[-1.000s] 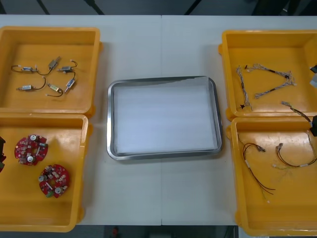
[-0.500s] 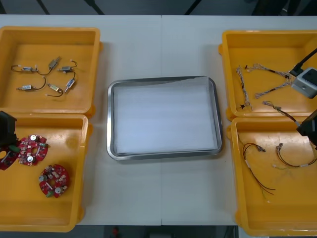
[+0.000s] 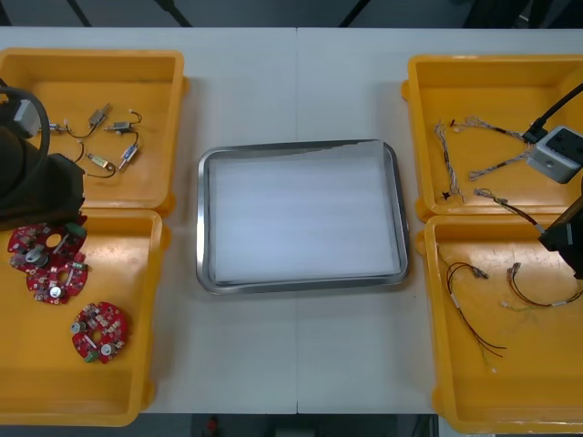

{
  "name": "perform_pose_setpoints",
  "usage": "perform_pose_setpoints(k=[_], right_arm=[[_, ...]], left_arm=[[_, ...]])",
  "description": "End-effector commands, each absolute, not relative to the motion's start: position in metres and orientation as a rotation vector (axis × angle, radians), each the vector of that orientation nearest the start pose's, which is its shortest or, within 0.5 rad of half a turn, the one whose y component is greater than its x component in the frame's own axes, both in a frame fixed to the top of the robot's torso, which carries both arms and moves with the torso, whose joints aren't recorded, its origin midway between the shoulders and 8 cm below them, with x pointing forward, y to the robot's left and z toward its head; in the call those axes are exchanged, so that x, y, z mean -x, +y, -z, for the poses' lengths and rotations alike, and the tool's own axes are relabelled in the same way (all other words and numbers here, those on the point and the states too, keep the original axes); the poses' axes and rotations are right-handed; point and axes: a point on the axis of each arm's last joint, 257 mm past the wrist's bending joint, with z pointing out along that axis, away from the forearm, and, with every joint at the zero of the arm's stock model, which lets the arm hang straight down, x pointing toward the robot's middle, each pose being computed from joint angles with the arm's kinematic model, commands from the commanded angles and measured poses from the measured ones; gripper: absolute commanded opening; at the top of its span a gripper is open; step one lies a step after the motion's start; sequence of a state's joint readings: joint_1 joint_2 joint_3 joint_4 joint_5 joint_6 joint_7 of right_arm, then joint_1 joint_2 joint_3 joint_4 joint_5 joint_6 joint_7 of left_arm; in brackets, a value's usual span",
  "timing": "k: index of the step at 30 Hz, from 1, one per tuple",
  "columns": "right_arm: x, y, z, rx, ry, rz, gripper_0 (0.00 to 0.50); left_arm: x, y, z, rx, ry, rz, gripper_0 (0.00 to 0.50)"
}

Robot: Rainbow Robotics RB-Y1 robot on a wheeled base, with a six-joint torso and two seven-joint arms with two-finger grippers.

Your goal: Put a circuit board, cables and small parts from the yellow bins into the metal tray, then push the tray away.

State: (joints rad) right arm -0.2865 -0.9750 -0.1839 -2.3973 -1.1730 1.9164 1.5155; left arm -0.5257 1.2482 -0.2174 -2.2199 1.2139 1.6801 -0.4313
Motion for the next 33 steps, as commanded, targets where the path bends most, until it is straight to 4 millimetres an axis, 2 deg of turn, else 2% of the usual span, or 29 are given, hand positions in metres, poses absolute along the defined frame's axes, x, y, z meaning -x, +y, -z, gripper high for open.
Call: perform_pose_setpoints(k=[1, 11, 21, 33], right_arm=[[-0.347, -0.289, 0.103, 0.944, 2.488, 0.156, 0.0], [-0.347, -0.289, 0.103, 0.944, 2.488, 0.156, 0.0], [-0.347, -0.289, 0.103, 0.944, 2.488, 0.156, 0.0], [-0.347, -0.289, 0.103, 0.944, 2.488, 0.156, 0.0]], left_arm=[[-0.398, 0.26, 0.106, 0.568, 2.649, 0.2, 0.0], [-0.418, 0.216, 0.103, 0.72, 2.583, 0.317, 0.0], [-0.442, 0.169, 0.12, 0.841, 2.522, 0.367, 0.0], [-0.462, 0.123, 0.142, 0.867, 2.454, 0.383, 0.0]])
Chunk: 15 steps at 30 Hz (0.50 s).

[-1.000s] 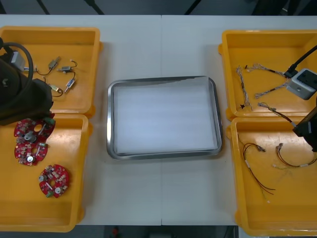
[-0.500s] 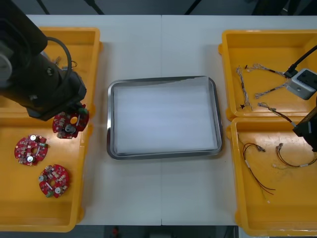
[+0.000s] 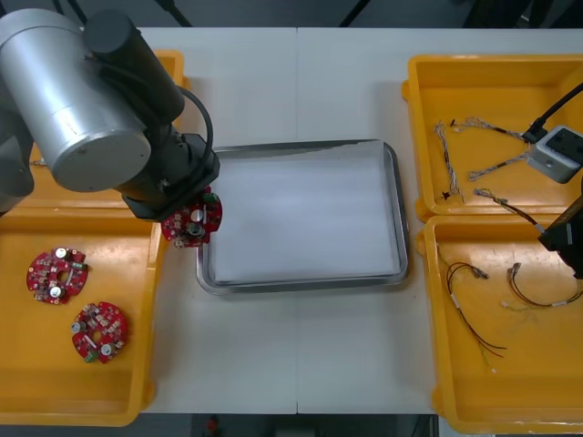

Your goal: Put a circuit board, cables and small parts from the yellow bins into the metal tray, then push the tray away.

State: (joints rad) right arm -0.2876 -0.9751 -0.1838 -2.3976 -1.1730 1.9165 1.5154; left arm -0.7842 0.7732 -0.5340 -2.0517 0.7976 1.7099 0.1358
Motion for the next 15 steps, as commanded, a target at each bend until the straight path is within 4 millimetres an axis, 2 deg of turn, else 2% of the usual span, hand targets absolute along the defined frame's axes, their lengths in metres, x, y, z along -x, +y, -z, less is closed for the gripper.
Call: perform_pose_setpoints(k=[1, 15], right_arm=[[-0.347, -0.289, 0.103, 0.944, 2.488, 0.156, 0.0], [-0.347, -0.289, 0.103, 0.944, 2.488, 0.156, 0.0]], left_arm=[[-0.463, 0.12, 0.143, 0.867, 2.447, 0.377, 0.0], [-0.476, 0.091, 0.181, 0.909, 2.408, 0.309, 0.0]])
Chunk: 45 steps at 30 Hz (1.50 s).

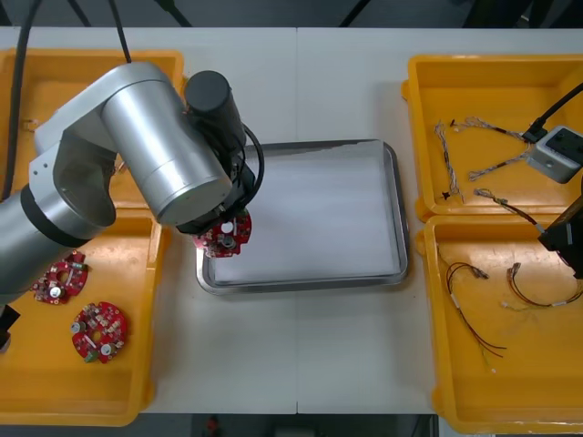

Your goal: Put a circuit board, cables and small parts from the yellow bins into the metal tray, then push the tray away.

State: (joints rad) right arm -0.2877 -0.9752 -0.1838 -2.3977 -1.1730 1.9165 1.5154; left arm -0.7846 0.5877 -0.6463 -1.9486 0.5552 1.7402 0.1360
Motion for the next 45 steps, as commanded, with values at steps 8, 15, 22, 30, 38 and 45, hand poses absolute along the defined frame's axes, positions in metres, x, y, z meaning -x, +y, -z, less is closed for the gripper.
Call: perform_pose_setpoints(k=[8, 15, 22, 30, 38, 45], right_arm=[[-0.347, -0.289, 0.103, 0.944, 2.488, 0.156, 0.0], [-0.347, -0.289, 0.103, 0.944, 2.488, 0.156, 0.0], [-0.347, -0.289, 0.103, 0.944, 2.488, 0.156, 0.0], [-0.347, -0.289, 0.103, 0.944, 2.488, 0.156, 0.0], [-0.347, -0.289, 0.103, 0.944, 2.488, 0.156, 0.0], [-0.347, -0.289, 0.103, 0.944, 2.488, 0.156, 0.0]], left_arm=[[-0.484, 0.076, 0.201, 0.914, 2.399, 0.298, 0.0], [-0.487, 0.068, 0.205, 0.922, 2.394, 0.309, 0.0], [-0.49, 0.062, 0.212, 0.908, 2.392, 0.324, 0.0], [-0.493, 0.067, 0.222, 0.926, 2.399, 0.307, 0.005], [-0.491, 0.065, 0.227, 0.925, 2.413, 0.31, 0.044], [-0.488, 0.067, 0.232, 0.914, 2.416, 0.29, 0.315]])
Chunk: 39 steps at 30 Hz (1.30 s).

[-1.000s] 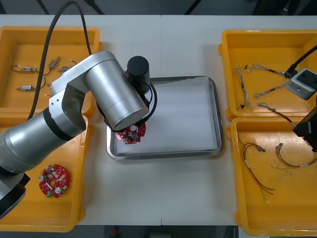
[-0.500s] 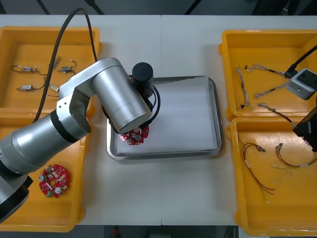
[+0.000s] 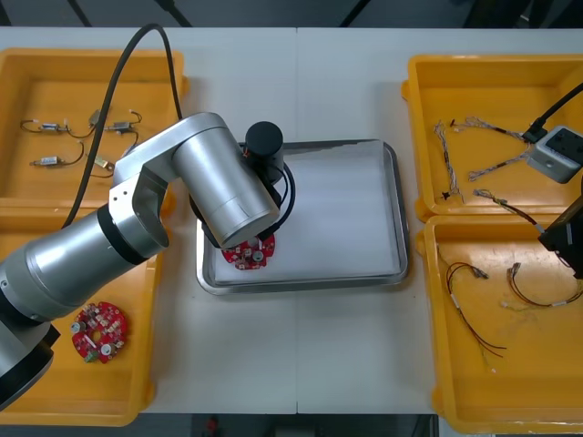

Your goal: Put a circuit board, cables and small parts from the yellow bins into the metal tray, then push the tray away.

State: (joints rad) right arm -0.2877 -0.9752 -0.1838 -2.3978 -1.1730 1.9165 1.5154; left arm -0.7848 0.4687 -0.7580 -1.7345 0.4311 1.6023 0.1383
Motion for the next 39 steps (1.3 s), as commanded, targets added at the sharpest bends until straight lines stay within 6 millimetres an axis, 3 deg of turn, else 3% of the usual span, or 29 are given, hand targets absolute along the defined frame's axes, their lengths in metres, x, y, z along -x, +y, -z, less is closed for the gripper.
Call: perform_pose_setpoints(k=[1, 3, 12, 22, 29, 39], right_arm=[[-0.347, -0.289, 0.103, 0.944, 2.488, 0.156, 0.0], [-0.347, -0.289, 0.103, 0.944, 2.488, 0.156, 0.0], [-0.347, -0.289, 0.103, 0.944, 2.488, 0.156, 0.0], [-0.347, -0.289, 0.103, 0.944, 2.488, 0.156, 0.0], [-0.347, -0.289, 0.103, 0.944, 2.488, 0.156, 0.0], [-0.347, -0.289, 0.103, 0.944, 2.488, 0.156, 0.0]], left_arm=[[-0.488, 0.067, 0.233, 0.915, 2.417, 0.289, 0.335], [-0.488, 0.065, 0.231, 0.912, 2.414, 0.297, 0.403], [-0.489, 0.067, 0.208, 0.875, 2.385, 0.314, 0.5], [-0.483, 0.073, 0.157, 0.882, 2.387, 0.378, 0.5], [-0.475, 0.099, 0.111, 0.901, 2.399, 0.382, 0.5], [-0.476, 0.156, 0.045, 0.947, 2.384, 0.427, 0.5]])
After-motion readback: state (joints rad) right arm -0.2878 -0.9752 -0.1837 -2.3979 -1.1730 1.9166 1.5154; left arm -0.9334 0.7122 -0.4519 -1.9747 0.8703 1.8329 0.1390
